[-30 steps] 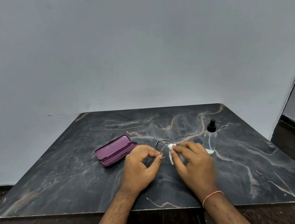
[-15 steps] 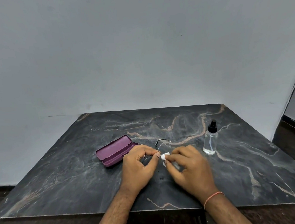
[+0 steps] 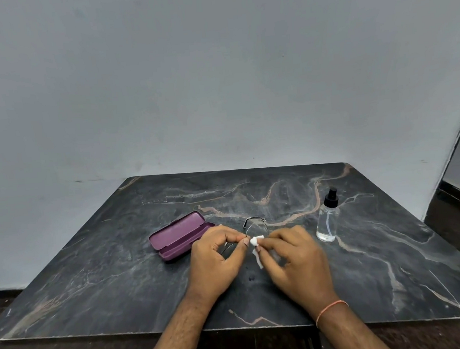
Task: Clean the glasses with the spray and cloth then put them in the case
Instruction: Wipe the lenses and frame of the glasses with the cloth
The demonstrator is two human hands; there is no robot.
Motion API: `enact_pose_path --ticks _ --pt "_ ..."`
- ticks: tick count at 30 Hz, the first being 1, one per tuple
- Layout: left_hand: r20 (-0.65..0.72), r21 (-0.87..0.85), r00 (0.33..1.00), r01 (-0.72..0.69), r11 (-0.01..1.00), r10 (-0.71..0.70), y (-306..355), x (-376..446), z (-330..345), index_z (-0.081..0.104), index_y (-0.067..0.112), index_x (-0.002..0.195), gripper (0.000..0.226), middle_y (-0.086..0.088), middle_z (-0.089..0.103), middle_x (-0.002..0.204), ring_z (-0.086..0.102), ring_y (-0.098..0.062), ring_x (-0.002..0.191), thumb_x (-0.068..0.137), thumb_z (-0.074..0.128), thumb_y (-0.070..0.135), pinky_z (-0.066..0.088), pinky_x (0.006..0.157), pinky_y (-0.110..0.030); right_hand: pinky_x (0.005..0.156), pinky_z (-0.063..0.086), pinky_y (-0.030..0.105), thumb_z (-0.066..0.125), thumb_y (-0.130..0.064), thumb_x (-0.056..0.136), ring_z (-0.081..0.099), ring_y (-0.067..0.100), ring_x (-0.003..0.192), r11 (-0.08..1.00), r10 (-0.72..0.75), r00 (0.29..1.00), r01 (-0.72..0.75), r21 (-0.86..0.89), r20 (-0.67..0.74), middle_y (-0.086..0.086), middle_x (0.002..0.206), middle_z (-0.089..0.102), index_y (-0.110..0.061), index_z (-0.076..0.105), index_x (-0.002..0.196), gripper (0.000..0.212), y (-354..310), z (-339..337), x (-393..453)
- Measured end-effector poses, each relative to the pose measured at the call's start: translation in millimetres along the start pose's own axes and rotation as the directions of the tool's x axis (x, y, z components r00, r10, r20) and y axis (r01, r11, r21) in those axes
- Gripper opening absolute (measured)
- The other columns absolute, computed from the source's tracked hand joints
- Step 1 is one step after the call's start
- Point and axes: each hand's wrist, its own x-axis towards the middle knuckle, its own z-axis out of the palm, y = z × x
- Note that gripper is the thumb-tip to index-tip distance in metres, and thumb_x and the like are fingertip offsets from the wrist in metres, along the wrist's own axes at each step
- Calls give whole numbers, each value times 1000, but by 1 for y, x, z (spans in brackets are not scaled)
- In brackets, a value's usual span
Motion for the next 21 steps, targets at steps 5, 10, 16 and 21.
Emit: enact_pose_path --ticks 5,10,16,21 --pt "59 13 998 -26 1000 25 2 -4 2 84 18 87 13 17 81 91 77 -10 93 86 91 7 59 104 -51 76 50 23 82 -28 91 60 12 83 984 176 976 -178 -6 -130 -16 95 74 -24 84 98 9 7 -2 5" --pt "54 30 997 -50 998 49 -1 -2 0 84 19 89 9 18 80 91 77 -8 94 85 90 12 57 108 -47 73 50 23 81 -32 93 59 9 85 998 -5 1000 5 65 -4 -15 93 72 -26 84 100 10 2 0 0" --pt "91 46 994 -60 997 56 2 -3 2 84 20 86 14 17 80 89 77 -10 94 86 90 7 55 111 -44 71 53 29 82 -29 92 59 11 84 992 124 984 -125 4 -129 -15 94 73 -24 84 100 10 4 -1 4" --pt "98 61 992 -81 995 75 -1 -4 2 82 19 86 12 17 79 91 76 -9 95 86 88 8 52 115 -38 74 53 25 82 -29 92 62 9 85 998 13 999 -10 69 -32 -15 94 71 -26 84 104 13 2 -2 1"
